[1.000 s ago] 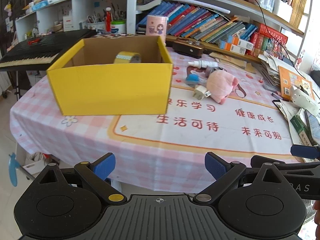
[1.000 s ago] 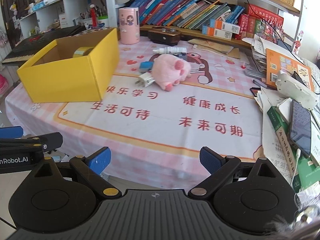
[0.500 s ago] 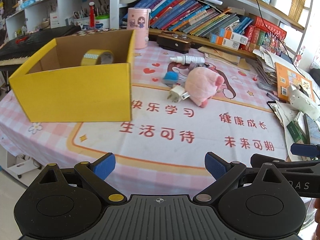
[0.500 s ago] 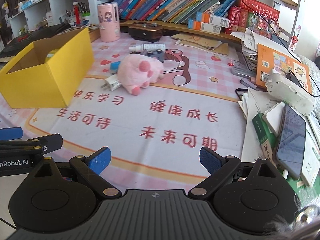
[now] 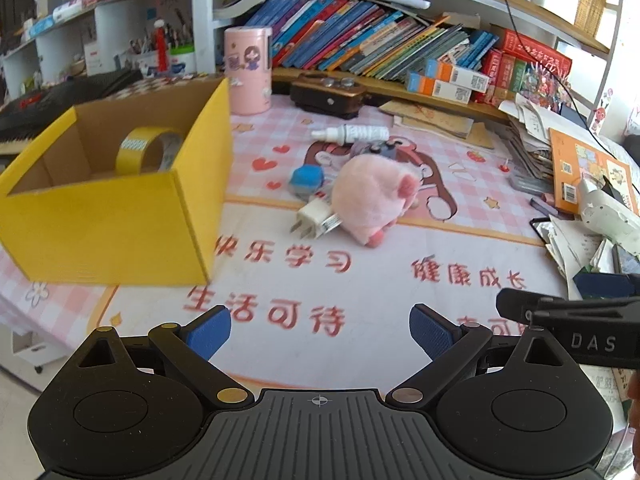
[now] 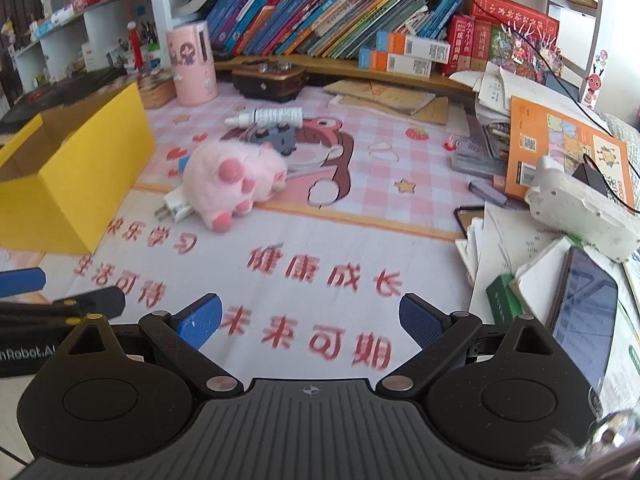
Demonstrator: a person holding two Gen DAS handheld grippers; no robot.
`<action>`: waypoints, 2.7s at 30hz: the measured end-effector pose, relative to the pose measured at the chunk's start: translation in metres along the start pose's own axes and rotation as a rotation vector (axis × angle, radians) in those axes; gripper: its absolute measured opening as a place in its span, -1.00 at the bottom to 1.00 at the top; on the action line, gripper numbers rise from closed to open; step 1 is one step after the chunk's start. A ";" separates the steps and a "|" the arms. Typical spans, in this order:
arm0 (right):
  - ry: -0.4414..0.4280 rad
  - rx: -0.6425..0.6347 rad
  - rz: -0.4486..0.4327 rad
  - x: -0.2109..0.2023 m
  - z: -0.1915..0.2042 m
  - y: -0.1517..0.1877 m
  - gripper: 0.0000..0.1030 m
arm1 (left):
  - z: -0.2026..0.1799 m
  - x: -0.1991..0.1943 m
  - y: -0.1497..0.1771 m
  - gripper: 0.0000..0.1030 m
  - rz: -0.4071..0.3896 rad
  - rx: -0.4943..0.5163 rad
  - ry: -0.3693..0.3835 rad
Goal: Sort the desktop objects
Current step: 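Move the left tool toward the pink plush pig, then grasp the pink plush pig with the left tool and lift it, then grasp the white plug with the right tool while the left tool holds the plush pig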
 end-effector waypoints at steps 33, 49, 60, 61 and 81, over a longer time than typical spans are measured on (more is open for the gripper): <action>0.041 0.052 -0.145 0.023 -0.057 -0.051 0.86 | -0.072 0.120 -0.080 0.73 -0.117 0.234 -0.021; -0.051 0.025 -0.111 0.063 -0.033 -0.065 0.86 | -0.020 0.041 -0.044 0.18 -0.101 0.085 -0.050; -0.326 -0.204 -0.022 0.108 0.053 -0.066 0.44 | 0.028 -0.001 -0.009 0.18 -0.065 -0.013 -0.159; -0.345 -0.227 -0.015 0.113 0.061 -0.065 0.37 | 0.032 -0.004 -0.007 0.18 -0.063 -0.020 -0.167; -0.499 -0.468 0.065 0.157 0.129 -0.055 -0.20 | 0.058 -0.030 0.011 0.18 -0.051 -0.088 -0.234</action>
Point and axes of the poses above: each gripper's, at about its wrist camera, not at the fingertips, and x roughly the way its jaws point, z to its left, y to its underside, the point moved 8 cm from there along x, roughly the way its jaws point, and after that the axes turned 3 degrees about -y, right-handed, at the moved point
